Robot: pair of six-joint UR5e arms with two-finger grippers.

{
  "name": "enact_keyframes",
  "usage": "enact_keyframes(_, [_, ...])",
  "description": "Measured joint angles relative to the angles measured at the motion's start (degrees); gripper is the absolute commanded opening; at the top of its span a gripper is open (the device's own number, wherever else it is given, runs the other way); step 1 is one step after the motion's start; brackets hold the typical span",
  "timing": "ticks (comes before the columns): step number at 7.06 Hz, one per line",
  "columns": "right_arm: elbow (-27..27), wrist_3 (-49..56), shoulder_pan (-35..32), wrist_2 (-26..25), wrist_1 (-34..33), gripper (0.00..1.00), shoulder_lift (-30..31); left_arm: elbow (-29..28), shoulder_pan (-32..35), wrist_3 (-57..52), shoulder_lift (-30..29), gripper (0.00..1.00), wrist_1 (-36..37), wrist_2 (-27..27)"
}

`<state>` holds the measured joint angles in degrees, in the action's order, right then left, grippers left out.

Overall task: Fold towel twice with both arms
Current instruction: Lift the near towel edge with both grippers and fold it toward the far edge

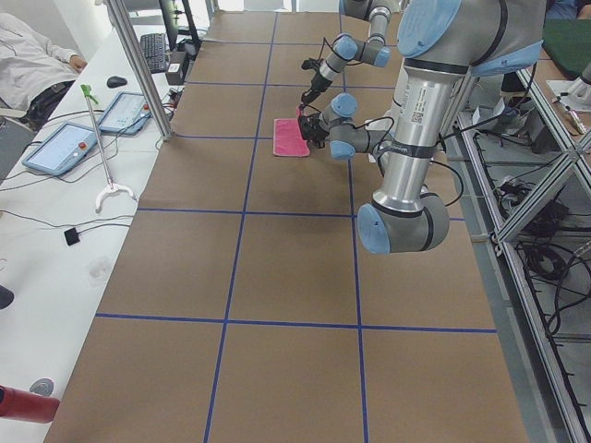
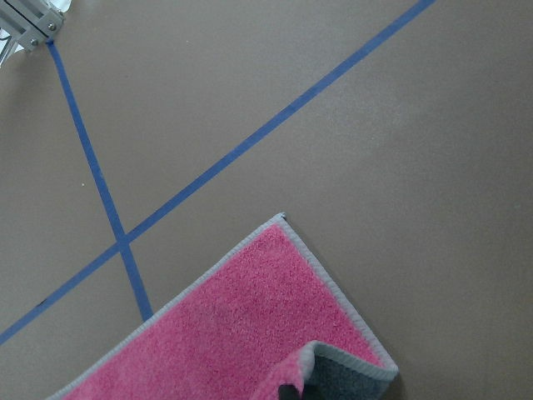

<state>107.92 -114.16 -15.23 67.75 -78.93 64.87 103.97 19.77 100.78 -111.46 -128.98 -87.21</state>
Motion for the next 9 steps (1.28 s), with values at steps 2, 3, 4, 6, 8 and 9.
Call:
enact_keyframes(2, [-0.4,0.74,-0.7,0.03,0.0,0.0,-0.08,-3.63,2.0,-0.16,-3.21,0.0,0.1,-0.08])
enact_keyframes(3, [-0.99,1.11,-1.23,0.09,0.0,0.0,-0.09,-4.46,2.78,-0.43,-3.7,0.0,0.12,-0.12])
enact_keyframes(4, [-1.5,1.36,-1.88,0.17,0.0,0.0,-0.12,-5.0,3.38,-0.87,-3.87,0.0,0.13,-0.14])
enact_keyframes(6, [-2.18,1.94,-2.76,0.26,0.0,0.0,-0.33,-5.55,4.31,-1.16,-4.05,0.0,0.13,-0.15])
enact_keyframes(8, [-5.15,2.32,-3.43,0.27,0.0,0.0,-2.68,-6.33,4.67,-1.2,-4.9,0.0,0.19,-0.21])
enact_keyframes(9, [-6.75,2.46,-3.82,0.27,0.0,0.0,-3.88,-7.0,4.77,-1.2,-5.4,0.0,0.21,-0.21])
